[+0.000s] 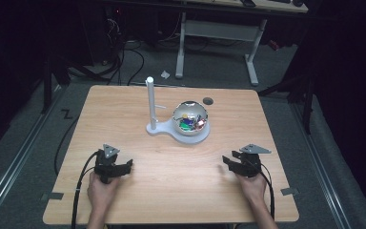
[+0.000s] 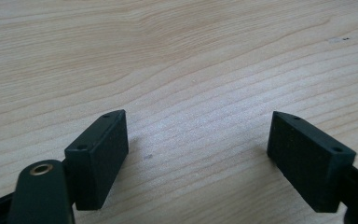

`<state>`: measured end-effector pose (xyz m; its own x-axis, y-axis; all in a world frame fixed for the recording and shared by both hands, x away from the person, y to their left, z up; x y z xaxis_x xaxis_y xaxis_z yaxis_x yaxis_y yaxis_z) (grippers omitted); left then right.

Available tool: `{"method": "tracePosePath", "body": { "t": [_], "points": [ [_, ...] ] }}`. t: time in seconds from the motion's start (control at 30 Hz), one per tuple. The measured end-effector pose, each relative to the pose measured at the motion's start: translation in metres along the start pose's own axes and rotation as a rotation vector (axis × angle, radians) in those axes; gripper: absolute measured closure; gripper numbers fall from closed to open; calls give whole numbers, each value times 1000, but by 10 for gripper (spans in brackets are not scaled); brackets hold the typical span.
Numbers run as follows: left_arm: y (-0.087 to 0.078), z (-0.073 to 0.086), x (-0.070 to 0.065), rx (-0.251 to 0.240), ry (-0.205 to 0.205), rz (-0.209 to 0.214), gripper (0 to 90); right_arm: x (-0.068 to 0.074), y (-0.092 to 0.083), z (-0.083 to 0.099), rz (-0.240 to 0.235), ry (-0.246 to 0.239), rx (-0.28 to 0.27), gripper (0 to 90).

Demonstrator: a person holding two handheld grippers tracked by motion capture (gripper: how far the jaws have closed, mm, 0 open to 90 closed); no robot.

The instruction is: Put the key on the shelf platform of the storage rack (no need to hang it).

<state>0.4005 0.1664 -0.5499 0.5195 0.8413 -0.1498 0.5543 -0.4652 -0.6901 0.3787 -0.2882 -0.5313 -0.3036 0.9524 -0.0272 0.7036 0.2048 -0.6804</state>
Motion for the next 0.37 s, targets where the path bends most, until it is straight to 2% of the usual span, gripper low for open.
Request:
{"method": "tracePosePath", "body": {
  "t": [0.07,0.13,0.27,0.37],
  "points": [
    [0,0,0,-2,-1,-2,208,-1,6,5,20,-8,32,475],
    [0,0,0,0,0,-1,208,0,7,5,34,-15,36,464],
    [0,0,0,0,0,0,208,5,7,5,65,-67,38,454],
    [0,0,0,-2,0,-2,208,5,7,5,63,-64,39,450]
  ]
}}
Point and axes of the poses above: each handheld gripper's, and its own axes: y roughly forward along the jaws, z roughly out of its underside, x roughly to its left, the point moved 3 cm from there along y, roughly forward along the jaws, and after that the axes turned 9 degrees about z, right-handed, at the moved point
